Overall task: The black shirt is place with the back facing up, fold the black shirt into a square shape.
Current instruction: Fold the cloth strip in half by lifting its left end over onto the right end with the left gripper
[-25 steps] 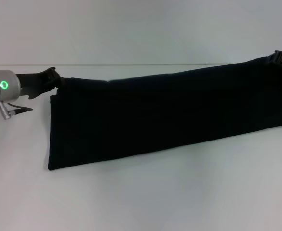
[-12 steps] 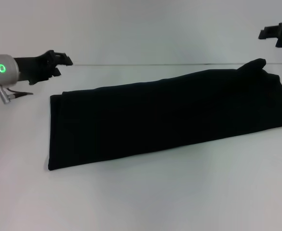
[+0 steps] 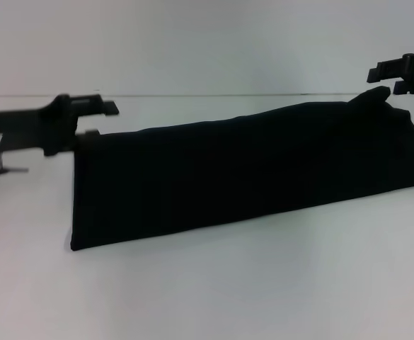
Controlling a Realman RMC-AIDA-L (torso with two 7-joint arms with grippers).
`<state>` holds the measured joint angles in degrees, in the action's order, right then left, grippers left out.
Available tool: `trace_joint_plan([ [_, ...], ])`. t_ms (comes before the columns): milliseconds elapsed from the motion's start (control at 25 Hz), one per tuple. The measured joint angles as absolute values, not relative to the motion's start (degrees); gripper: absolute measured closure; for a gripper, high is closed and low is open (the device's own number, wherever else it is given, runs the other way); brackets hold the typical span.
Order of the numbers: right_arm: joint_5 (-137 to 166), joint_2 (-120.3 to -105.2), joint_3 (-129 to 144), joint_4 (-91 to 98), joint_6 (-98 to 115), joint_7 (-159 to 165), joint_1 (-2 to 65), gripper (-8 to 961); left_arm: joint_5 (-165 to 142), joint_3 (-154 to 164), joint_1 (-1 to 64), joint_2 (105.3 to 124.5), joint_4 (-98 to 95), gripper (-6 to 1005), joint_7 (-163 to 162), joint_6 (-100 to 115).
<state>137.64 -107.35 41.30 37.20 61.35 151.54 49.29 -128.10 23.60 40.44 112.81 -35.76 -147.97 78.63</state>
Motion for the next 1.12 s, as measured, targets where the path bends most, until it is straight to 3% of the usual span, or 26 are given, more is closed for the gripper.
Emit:
trace_joint_plan([
  [160,140.6,-106.92,41.4,40.9,67.9,154.7,49.2,276,-130.0,18.4,37.0,112.97,-35.5,278,-149.2,89.4],
  [480,142.8,-105.45,41.1,41.7,70.5,157.0,49.6,276,-132.9,15.8,28.8,115.82,-35.4,278,-152.0,92.0],
  [1120,142.6,-105.88,40.8,41.6,69.4,157.0,48.9,275,-133.5,15.0,26.9,116.79,-29.4,282,-154.3,82.0],
])
